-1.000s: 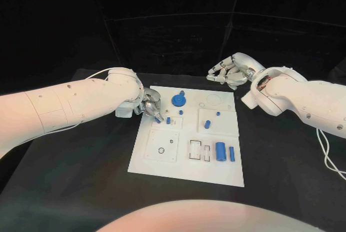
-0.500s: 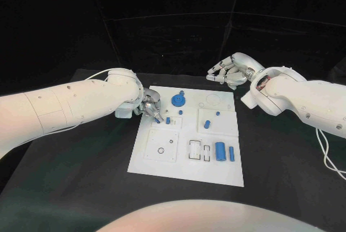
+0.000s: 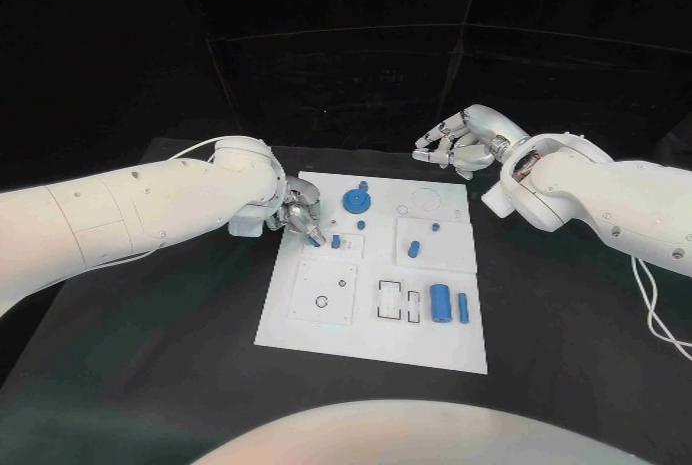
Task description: Assemble the parts on the task board
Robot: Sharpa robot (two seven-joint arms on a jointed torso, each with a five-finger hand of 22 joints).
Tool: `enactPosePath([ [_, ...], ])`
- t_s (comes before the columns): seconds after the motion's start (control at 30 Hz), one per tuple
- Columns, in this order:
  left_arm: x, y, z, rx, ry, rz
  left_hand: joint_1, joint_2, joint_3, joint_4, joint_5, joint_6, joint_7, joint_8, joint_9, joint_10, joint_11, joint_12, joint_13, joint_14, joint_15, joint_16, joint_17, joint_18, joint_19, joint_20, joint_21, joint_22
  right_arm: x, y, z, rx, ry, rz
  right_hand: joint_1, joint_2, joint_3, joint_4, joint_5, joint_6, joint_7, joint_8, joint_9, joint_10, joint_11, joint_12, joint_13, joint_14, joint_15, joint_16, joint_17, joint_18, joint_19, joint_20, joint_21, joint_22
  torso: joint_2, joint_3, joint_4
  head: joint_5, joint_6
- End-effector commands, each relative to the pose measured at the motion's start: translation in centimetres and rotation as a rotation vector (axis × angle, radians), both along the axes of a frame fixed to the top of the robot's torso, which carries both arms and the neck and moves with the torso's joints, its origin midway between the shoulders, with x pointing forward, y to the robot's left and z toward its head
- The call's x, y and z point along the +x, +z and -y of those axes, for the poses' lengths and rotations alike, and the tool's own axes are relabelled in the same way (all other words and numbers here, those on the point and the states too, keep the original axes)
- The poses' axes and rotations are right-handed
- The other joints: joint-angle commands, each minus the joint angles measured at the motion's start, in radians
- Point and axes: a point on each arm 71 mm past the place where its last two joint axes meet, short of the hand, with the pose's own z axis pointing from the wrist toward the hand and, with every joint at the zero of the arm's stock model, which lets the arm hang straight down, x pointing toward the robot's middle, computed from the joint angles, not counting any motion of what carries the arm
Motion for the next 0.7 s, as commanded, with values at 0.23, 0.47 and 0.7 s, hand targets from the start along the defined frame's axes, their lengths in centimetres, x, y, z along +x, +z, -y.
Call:
enactPosePath([
  [0.23, -0.18, -0.14, -0.07, 0.02, -0.011, -0.019, 0.001, 0.01, 0.052, -0.06, 0.006, 0.001, -0.006, 0.007, 0.002, 0.006, -0.005, 0.003, -0.001, 0.102, 0.004, 0.006, 0.263, -0.005, 0.023, 0.001, 0.006, 0.028, -0.01, 0.15, -0.11, 0.001, 0.01, 0.007, -0.001, 0.012, -0.004, 0.002, 0.004, 0.0, -0.002, 0.005, -0.001, -0.007, 0.0, -0.004, -0.001, 0.007, -0.002, -0.005, 0.0, 0.005, -0.007, 0.001, -0.007, -0.001, 0.001, 0.0002, 0.0, 0.0, -0.003],
  [0.47, -0.1, -0.16, -0.02, 0.023, -0.009, -0.019, -0.004, 0.015, 0.046, -0.055, 0.005, 0.002, -0.006, 0.012, 0.007, 0.006, -0.005, 0.002, -0.001, 0.102, 0.003, 0.006, 0.263, -0.005, 0.024, 0.0, 0.006, 0.029, -0.02, 0.16, -0.13, 0.002, 0.009, 0.007, -0.001, 0.012, -0.004, 0.002, 0.004, 0.0, -0.002, 0.005, -0.001, -0.007, 0.0, -0.004, -0.001, 0.007, -0.002, -0.005, 0.0, 0.005, -0.007, 0.001, -0.007, -0.001, 0.0, 0.0004, -0.0001, 0.001, -0.004],
  [0.7, 0.09, -0.19, 0.13, 0.028, -0.007, -0.02, -0.028, 0.018, 0.02, -0.037, 0.005, 0.007, -0.008, 0.021, 0.014, 0.008, -0.006, 0.006, 0.003, 0.102, 0.002, 0.006, 0.263, -0.006, 0.024, -0.002, 0.007, 0.03, -0.03, 0.17, -0.14, 0.002, 0.01, 0.008, -0.001, 0.012, -0.004, 0.002, 0.004, 0.0, -0.002, 0.005, -0.001, -0.007, 0.0, -0.004, -0.001, 0.007, -0.002, -0.005, 0.0, 0.005, -0.007, 0.001, -0.007, -0.001, 0.0, 0.0004, -0.0006, 0.0, -0.004],
])
